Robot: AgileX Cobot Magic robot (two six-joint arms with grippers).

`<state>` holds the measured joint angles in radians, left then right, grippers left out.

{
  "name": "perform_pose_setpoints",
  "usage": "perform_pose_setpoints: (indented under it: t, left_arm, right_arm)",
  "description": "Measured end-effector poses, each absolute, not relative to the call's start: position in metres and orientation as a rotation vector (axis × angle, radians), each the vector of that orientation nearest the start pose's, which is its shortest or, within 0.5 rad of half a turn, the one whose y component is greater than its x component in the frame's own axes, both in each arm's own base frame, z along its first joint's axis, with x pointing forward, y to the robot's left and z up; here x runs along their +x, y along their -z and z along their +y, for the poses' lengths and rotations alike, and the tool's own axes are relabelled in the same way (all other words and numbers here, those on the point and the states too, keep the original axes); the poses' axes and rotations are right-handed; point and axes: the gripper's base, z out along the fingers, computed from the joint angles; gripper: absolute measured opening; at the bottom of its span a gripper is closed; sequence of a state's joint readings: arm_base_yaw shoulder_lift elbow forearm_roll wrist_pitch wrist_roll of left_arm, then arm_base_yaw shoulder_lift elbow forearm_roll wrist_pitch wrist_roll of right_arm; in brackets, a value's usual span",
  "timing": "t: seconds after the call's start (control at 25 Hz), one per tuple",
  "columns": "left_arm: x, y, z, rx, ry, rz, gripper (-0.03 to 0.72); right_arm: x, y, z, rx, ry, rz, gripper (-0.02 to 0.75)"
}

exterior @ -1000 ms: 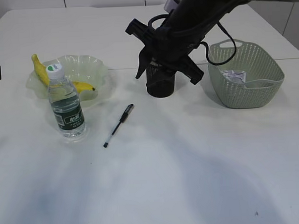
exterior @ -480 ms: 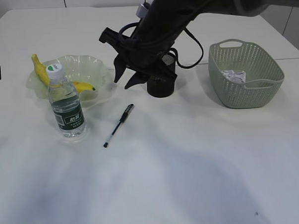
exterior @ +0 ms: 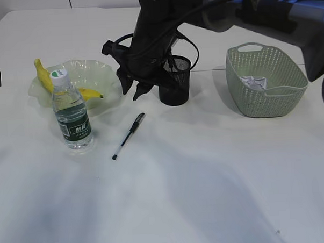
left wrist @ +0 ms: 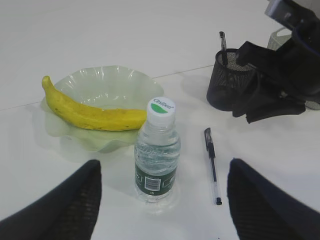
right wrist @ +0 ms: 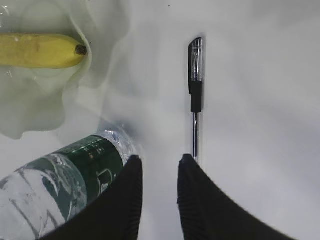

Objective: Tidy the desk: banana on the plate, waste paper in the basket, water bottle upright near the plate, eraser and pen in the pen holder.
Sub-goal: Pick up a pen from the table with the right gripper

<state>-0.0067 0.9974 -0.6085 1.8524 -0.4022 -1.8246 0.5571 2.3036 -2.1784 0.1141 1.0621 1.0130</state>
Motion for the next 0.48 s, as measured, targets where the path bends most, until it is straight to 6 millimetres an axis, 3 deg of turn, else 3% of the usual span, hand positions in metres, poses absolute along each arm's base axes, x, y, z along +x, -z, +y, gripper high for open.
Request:
perform_pose_setpoints:
  t: [0.28, 0.48]
  left_arm:
    - [0.202, -0.293, -0.036, 0.304, 0.354, 1.951, 0.551]
    - [0.202, -0.293, -0.036, 0.304, 0.354, 1.951, 0.551]
  right_arm:
    - [0.424, -0.202, 0.298, 0.726, -0.502, 2.797, 0.2]
    - [0.422, -0.177, 0.307, 0.718, -0.452, 2.838, 0.283]
